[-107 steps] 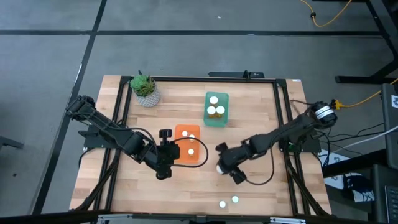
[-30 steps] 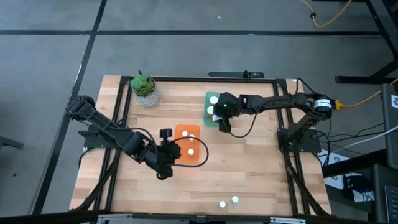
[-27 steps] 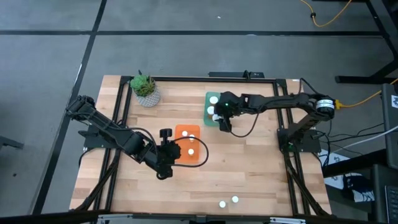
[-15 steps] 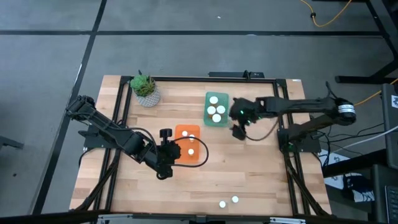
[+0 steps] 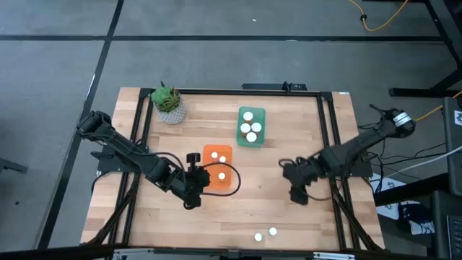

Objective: Pick and place medicine bottles into bin by pill shape (circle, oval)
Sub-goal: Put the small blue pill bottle into the orange bin

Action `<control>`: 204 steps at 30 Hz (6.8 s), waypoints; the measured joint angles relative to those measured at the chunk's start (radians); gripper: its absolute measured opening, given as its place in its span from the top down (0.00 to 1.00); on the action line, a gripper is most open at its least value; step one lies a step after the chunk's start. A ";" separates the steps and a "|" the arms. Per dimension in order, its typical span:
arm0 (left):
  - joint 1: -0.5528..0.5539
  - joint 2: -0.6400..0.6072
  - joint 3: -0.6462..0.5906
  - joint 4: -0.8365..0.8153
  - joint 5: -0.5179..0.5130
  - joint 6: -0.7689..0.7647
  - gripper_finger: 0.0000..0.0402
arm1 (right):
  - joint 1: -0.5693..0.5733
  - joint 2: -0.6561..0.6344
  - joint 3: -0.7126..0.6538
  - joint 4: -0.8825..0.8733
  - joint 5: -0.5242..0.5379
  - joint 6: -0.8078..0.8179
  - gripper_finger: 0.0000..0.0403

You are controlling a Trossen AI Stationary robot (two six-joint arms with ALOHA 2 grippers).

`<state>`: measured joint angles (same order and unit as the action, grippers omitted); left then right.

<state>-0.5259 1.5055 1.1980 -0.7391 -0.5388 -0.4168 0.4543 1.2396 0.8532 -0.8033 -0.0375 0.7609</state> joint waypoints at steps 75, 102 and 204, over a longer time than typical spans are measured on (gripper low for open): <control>0.000 0.000 -0.052 0.157 0.000 0.007 0.75 | 0.341 0.619 0.401 0.257 0.099 -0.276 0.36; 0.000 0.000 -0.052 0.157 0.000 0.007 0.75 | 0.341 0.618 0.402 0.267 0.143 -0.300 0.67; -0.240 -0.003 0.029 -0.348 -0.114 -0.673 0.75 | -0.375 0.625 0.401 0.559 -0.017 -0.788 0.60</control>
<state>-0.7658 1.5024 1.2274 -1.0874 -0.6533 -1.0897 0.0795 1.8648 1.2541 -0.2447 -0.0547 -0.0269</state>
